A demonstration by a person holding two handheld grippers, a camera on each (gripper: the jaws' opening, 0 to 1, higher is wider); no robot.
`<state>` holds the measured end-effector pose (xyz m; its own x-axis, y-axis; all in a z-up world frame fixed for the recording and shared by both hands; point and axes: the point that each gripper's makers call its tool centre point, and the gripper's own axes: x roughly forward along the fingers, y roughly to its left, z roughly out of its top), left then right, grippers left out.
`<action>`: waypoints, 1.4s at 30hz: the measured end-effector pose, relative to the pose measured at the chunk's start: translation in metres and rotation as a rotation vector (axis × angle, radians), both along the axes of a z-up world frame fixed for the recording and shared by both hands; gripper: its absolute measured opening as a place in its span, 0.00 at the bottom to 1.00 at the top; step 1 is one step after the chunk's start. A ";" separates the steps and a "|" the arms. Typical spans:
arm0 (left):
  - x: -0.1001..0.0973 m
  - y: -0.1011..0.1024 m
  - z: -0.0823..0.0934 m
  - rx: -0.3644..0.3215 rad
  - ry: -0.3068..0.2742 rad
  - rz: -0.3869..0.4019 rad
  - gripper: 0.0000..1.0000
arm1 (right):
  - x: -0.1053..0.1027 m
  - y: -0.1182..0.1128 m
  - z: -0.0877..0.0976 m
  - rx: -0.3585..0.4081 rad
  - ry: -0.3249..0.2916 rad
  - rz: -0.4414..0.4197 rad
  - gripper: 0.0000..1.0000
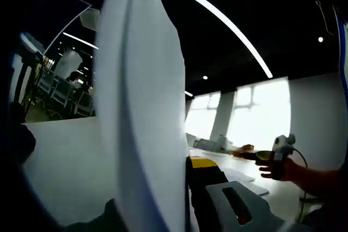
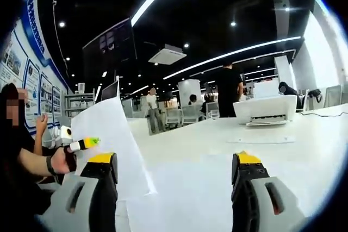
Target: Organize the stack of printing papers by aligning and flattening the scattered papers on the table
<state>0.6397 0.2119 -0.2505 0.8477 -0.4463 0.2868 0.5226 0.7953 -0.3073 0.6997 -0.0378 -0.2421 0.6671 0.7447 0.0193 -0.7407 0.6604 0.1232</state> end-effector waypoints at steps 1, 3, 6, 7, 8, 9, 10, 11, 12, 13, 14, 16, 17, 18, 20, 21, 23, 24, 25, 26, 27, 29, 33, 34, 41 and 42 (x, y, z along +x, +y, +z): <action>0.000 0.000 0.000 0.002 0.001 0.000 0.06 | 0.000 0.000 0.000 0.003 -0.001 -0.001 0.81; 0.000 0.000 -0.001 0.006 0.002 -0.001 0.06 | 0.000 -0.002 -0.001 0.018 -0.006 -0.001 0.81; 0.000 0.000 -0.001 0.006 0.001 -0.001 0.06 | 0.002 -0.005 -0.004 0.034 0.002 0.007 0.81; 0.000 0.000 -0.001 0.004 0.002 -0.002 0.06 | 0.003 -0.005 -0.005 0.045 0.005 0.005 0.81; 0.000 0.000 -0.001 0.004 0.002 -0.002 0.06 | 0.004 -0.008 -0.005 0.053 0.009 0.004 0.81; 0.000 0.000 -0.001 0.005 0.001 -0.002 0.06 | 0.005 -0.008 -0.005 0.056 0.011 0.004 0.81; 0.000 0.000 0.000 0.006 0.000 -0.003 0.06 | 0.004 -0.009 -0.006 0.055 0.012 0.003 0.81; -0.001 0.000 0.000 0.006 0.000 -0.003 0.06 | 0.005 -0.010 -0.006 0.051 0.011 0.000 0.81; -0.001 -0.001 0.000 0.006 0.000 -0.004 0.06 | 0.005 -0.011 -0.008 0.046 0.008 -0.003 0.81; -0.001 -0.001 0.000 0.006 0.001 -0.004 0.06 | 0.005 -0.013 -0.009 0.044 0.007 -0.007 0.80; -0.001 -0.001 0.000 0.006 0.001 -0.004 0.06 | 0.006 -0.015 -0.010 0.045 0.010 -0.012 0.80; -0.001 -0.001 0.000 0.005 0.001 -0.005 0.06 | 0.006 -0.019 -0.012 0.053 0.015 -0.017 0.80; -0.001 -0.001 0.000 0.005 0.001 -0.005 0.06 | 0.005 -0.020 -0.012 0.055 0.014 -0.018 0.80; -0.001 -0.001 0.000 0.004 0.001 -0.005 0.06 | 0.002 -0.020 -0.012 0.057 0.007 -0.015 0.81; -0.001 -0.001 0.000 0.003 0.001 -0.006 0.06 | -0.003 -0.018 -0.011 0.069 -0.019 -0.002 0.81; 0.000 -0.001 0.000 0.002 0.001 -0.005 0.06 | -0.004 -0.017 -0.011 0.069 -0.026 0.005 0.82; 0.000 0.000 0.000 -0.001 0.001 -0.006 0.06 | -0.007 -0.013 -0.010 0.075 -0.033 0.026 0.83; 0.000 0.000 0.000 -0.001 0.001 -0.006 0.06 | -0.010 -0.011 -0.008 0.080 -0.041 0.037 0.83; 0.000 0.000 0.000 -0.001 0.000 -0.006 0.06 | -0.012 -0.010 -0.007 0.090 -0.049 0.043 0.83; 0.000 0.000 0.000 -0.001 0.001 -0.007 0.06 | -0.012 -0.009 -0.007 0.095 -0.052 0.044 0.83; 0.000 0.000 0.000 -0.001 0.001 -0.007 0.06 | -0.013 -0.009 -0.006 0.099 -0.054 0.046 0.83; 0.000 0.000 0.000 -0.002 0.001 -0.007 0.06 | -0.016 -0.008 -0.007 0.107 -0.065 0.050 0.83; 0.000 -0.001 0.000 0.000 0.001 -0.007 0.06 | -0.020 -0.009 -0.017 0.069 -0.065 0.041 0.83; 0.000 -0.001 0.000 0.000 0.000 -0.007 0.06 | -0.021 -0.010 -0.017 0.063 -0.067 0.036 0.83; 0.000 -0.001 0.001 -0.005 -0.001 -0.007 0.06 | -0.023 -0.013 -0.028 0.011 -0.059 0.016 0.82; 0.000 -0.001 0.001 -0.005 -0.001 -0.007 0.06 | -0.024 -0.012 -0.028 0.005 -0.058 0.017 0.82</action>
<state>0.6400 0.2109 -0.2498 0.8442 -0.4511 0.2894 0.5286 0.7899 -0.3107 0.6755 -0.0499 -0.2705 0.6518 0.7558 0.0620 -0.7580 0.6469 0.0830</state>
